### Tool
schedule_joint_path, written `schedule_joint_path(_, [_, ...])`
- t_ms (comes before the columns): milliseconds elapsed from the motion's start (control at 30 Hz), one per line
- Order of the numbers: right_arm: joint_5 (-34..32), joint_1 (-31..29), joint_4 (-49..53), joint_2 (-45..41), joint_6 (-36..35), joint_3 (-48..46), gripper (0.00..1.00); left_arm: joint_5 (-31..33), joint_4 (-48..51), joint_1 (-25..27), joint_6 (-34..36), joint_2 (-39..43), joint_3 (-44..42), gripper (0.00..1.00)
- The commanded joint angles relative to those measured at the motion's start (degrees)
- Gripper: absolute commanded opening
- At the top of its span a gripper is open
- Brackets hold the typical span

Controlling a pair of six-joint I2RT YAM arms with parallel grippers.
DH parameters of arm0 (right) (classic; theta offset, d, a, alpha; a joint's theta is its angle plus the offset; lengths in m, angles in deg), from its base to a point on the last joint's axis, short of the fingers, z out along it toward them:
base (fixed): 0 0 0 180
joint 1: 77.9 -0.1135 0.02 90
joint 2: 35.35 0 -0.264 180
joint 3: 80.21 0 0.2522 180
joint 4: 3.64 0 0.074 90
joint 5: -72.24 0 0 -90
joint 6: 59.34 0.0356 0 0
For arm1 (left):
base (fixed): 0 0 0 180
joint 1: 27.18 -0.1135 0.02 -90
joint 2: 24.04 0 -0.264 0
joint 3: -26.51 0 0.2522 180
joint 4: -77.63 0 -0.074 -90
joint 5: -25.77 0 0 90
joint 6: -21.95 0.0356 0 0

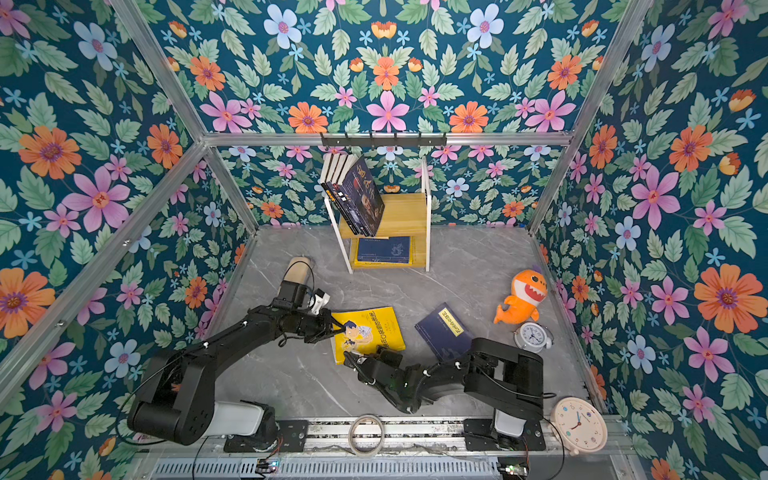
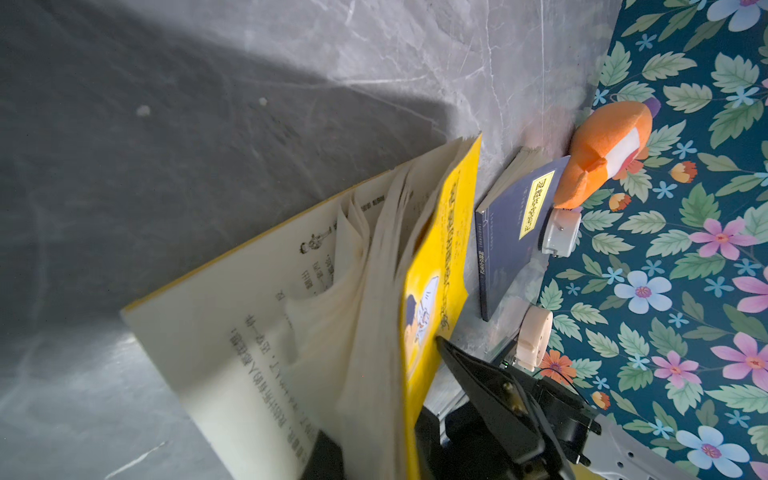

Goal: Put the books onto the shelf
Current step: 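Lift the yellow book upright toward the shelf with the right gripper while the left withdraws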

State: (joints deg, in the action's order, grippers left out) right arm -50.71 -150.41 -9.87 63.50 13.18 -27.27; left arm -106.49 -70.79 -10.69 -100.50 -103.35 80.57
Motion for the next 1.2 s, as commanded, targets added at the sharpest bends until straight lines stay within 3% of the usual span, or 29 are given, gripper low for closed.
schedule_joint_path(0, [-0.4, 0.1, -7.8, 1.0, -3.9, 0.0, 0.3, -1.0, -0.9, -0.2, -0.3, 1.2, 0.1, 0.04])
schedule_joint_path(167, [-0.8, 0.0, -5.8, -0.3, -3.6, -0.2, 0.0, -0.5, -0.7, -2.4, 0.6, 4.7, -0.3, 0.32])
schedule_joint_path(267, [-0.2, 0.1, -5.4, -3.3, -2.1, -1.4, 0.0, 3.7, 3.5, -4.1, 6.9, 8.4, 2.4, 0.48])
schedule_joint_path(567, [-1.6, 0.6, -2.4, -14.4, 1.6, -3.5, 0.0, 12.8, 9.1, -6.9, 23.4, 15.4, 12.6, 0.8])
schedule_joint_path(967, [1.7, 10.2, 3.5, -36.0, 15.1, -6.0, 0.0, 19.7, 5.8, -7.1, 35.2, 14.5, 19.4, 0.96])
schedule_joint_path(1167, [5.3, 17.0, 11.8, -42.5, 21.9, 2.0, 0.0, 20.9, 0.8, -7.2, 34.5, 15.4, 16.5, 0.98])
